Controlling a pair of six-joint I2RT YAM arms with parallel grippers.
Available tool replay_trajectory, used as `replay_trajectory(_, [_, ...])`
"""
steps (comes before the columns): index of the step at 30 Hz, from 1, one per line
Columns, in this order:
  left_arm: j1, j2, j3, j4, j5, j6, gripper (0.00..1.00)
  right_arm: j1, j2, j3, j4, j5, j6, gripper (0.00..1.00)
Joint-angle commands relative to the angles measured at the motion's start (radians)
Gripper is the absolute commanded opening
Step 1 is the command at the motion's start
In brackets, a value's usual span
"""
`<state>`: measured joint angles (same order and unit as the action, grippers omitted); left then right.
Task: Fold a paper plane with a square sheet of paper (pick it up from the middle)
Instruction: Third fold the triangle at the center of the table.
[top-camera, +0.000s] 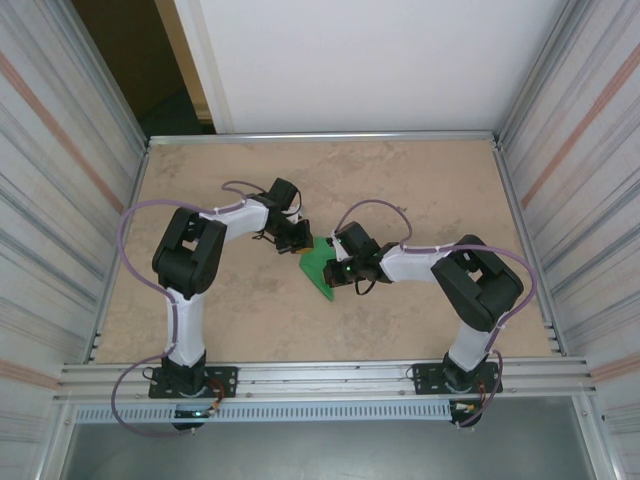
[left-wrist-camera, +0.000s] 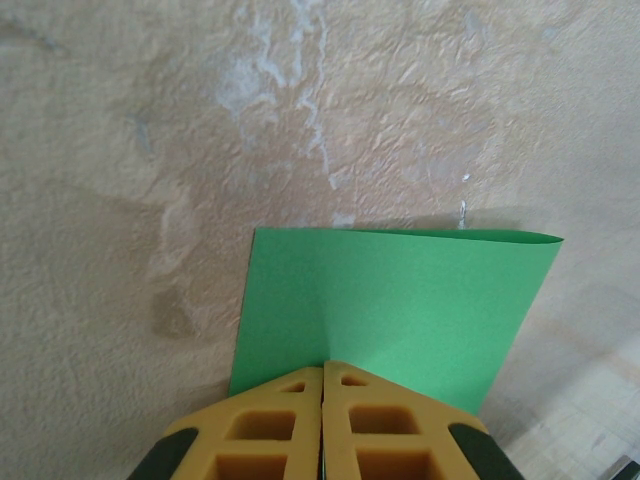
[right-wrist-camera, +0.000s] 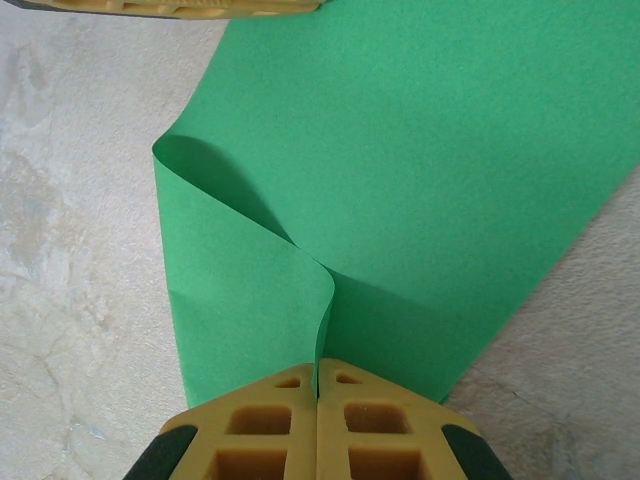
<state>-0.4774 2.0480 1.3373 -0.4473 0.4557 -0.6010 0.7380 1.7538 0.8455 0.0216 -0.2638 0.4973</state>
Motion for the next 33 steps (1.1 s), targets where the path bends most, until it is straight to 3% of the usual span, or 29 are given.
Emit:
replay_trajectory(1, [-0.003,0.019,-0.007,-0.075,-0.037,0.02,0.08,-0.004,0.023,-0.002,-0.023,-0.021,-0.003,0.0])
replay_trajectory(10, [-0.002,0.041,-0.022,-0.073,-0.042,0.007,0.08,-0.003,-0.026,-0.015,0.015,-0.065,-0.004,0.0])
replay_trajectory(26, [-0.002,0.019,-0.015,-0.072,-0.035,0.006,0.08,-0.004,0.035,-0.002,-0.023,-0.022,0.011,0.0])
replay_trajectory(33, [0.008,-0.187,-0.074,0.021,-0.004,-0.041,0.15,-0.006,0.043,-0.004,-0.038,-0.01,0.013,0.0])
